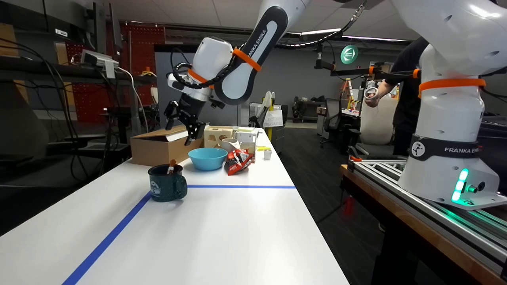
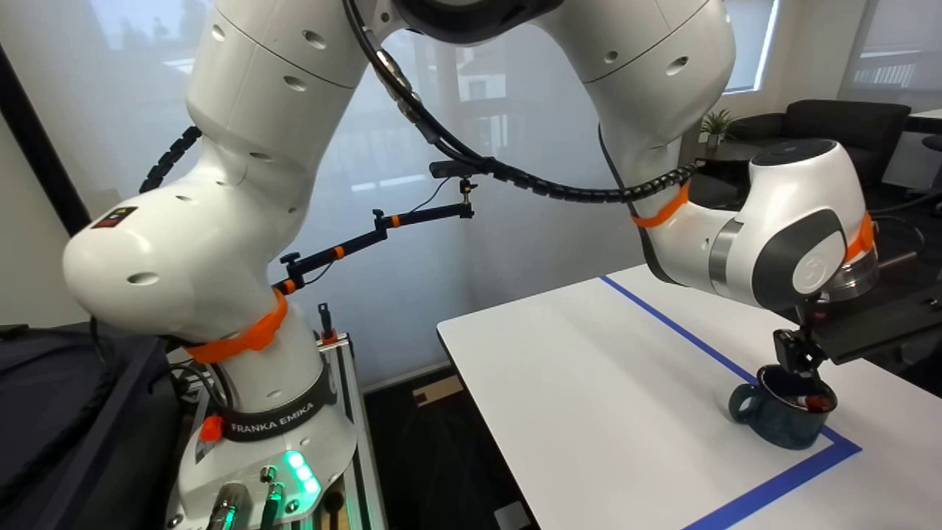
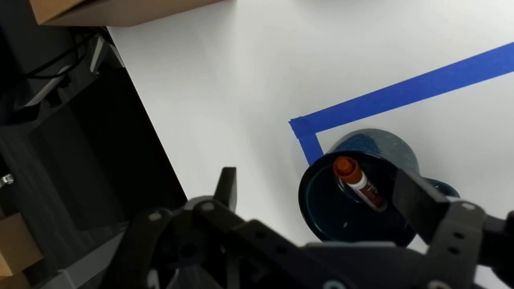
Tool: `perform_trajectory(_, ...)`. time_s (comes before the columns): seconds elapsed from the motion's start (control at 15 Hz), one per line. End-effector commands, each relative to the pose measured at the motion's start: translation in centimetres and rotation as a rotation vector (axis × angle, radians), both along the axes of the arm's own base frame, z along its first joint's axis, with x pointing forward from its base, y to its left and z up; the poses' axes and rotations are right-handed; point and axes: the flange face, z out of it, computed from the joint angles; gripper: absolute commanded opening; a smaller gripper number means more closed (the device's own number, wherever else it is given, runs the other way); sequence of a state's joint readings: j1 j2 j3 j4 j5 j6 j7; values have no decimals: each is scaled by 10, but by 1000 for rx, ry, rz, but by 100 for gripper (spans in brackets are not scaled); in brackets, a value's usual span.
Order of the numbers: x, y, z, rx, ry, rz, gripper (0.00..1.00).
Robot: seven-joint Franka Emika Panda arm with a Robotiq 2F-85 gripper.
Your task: Take the marker out of the cup
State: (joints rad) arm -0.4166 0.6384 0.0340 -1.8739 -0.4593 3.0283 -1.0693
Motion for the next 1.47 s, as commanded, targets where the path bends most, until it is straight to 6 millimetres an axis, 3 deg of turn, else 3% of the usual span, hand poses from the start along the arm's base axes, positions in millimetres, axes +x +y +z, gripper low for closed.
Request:
perform_trajectory(0.0, 0, 2, 0, 2, 0, 8, 100)
perform_trajectory(0.6, 13, 27, -6, -21, 82, 123, 100)
perform_trajectory(1.07, 14, 20, -21, -37, 186, 124, 100)
perform_trajectory(1.4, 30, 16, -28, -60, 220, 160, 100)
